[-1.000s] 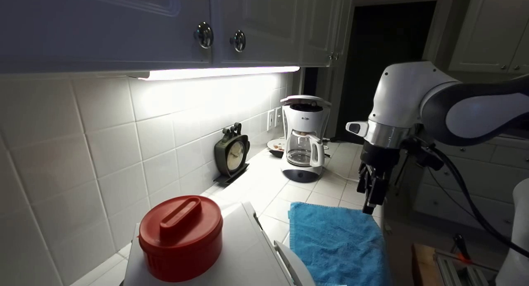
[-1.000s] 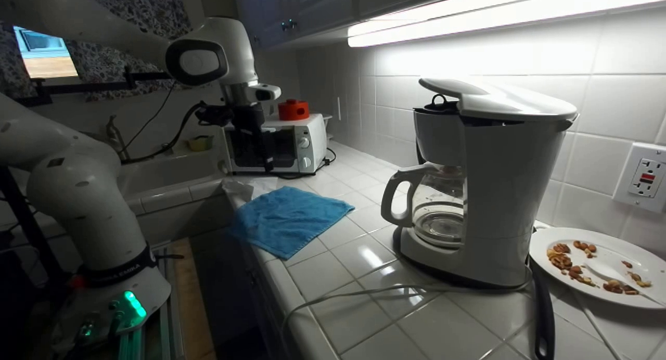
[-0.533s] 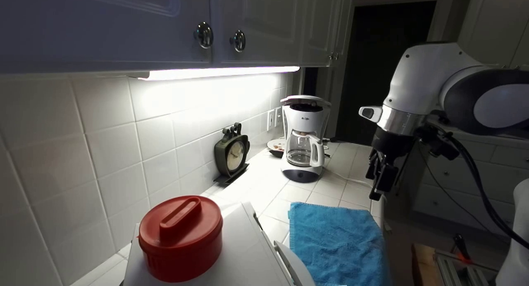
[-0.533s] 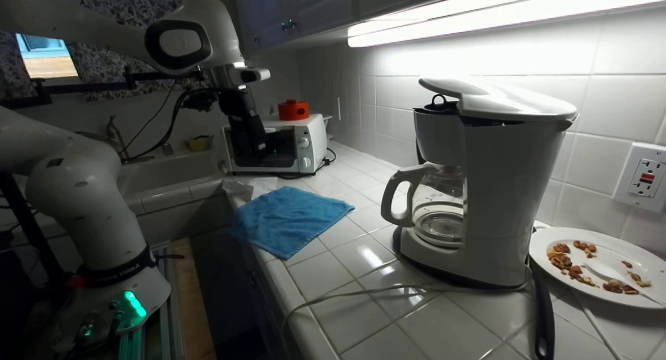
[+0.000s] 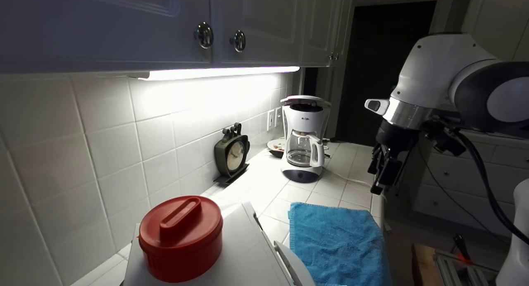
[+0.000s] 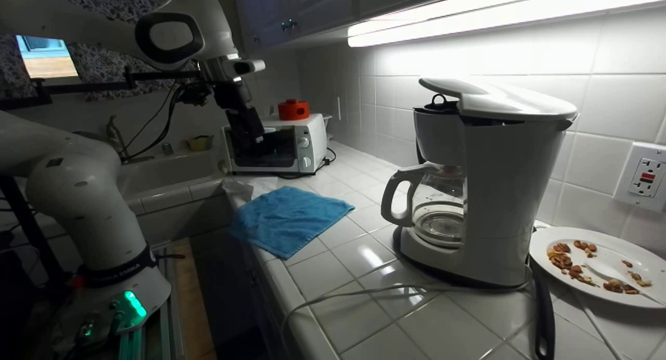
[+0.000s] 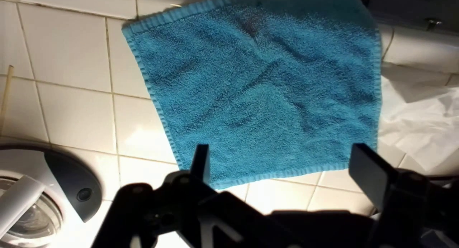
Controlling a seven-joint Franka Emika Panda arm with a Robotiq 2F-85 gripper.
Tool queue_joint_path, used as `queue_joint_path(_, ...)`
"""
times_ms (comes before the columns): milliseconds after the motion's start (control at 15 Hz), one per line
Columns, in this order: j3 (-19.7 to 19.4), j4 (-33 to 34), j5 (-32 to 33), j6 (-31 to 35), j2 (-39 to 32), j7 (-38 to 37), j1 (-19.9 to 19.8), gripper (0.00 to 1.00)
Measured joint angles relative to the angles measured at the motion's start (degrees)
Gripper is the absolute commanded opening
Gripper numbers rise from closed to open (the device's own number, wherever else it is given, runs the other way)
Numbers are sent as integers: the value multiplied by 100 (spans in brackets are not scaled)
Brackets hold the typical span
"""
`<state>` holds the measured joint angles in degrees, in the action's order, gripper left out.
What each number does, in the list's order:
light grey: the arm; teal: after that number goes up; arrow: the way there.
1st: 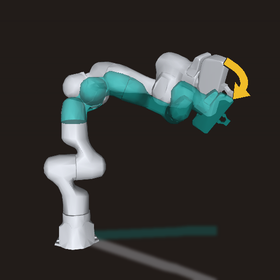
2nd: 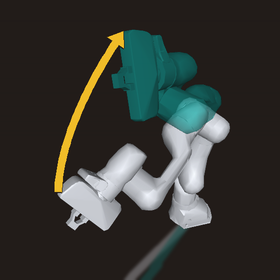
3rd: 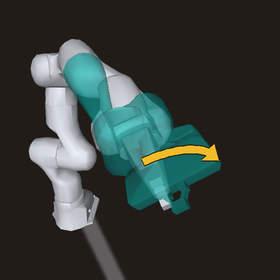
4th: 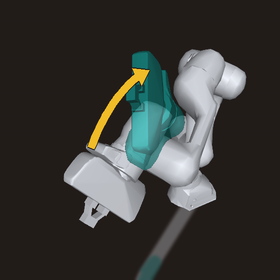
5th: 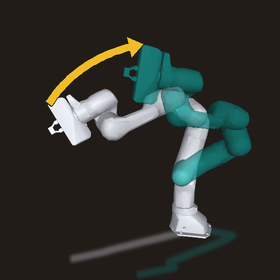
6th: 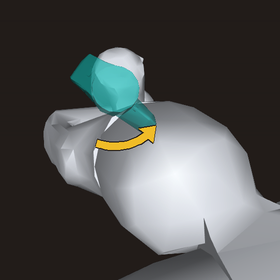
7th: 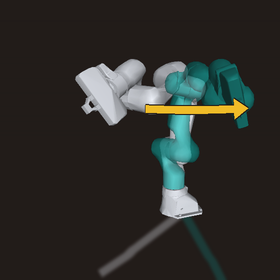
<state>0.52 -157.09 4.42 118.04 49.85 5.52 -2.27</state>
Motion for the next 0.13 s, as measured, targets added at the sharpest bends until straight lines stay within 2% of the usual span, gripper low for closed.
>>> queue_joint_path(133, 0, 0, 0, -3, 20, -26, 0, 100)
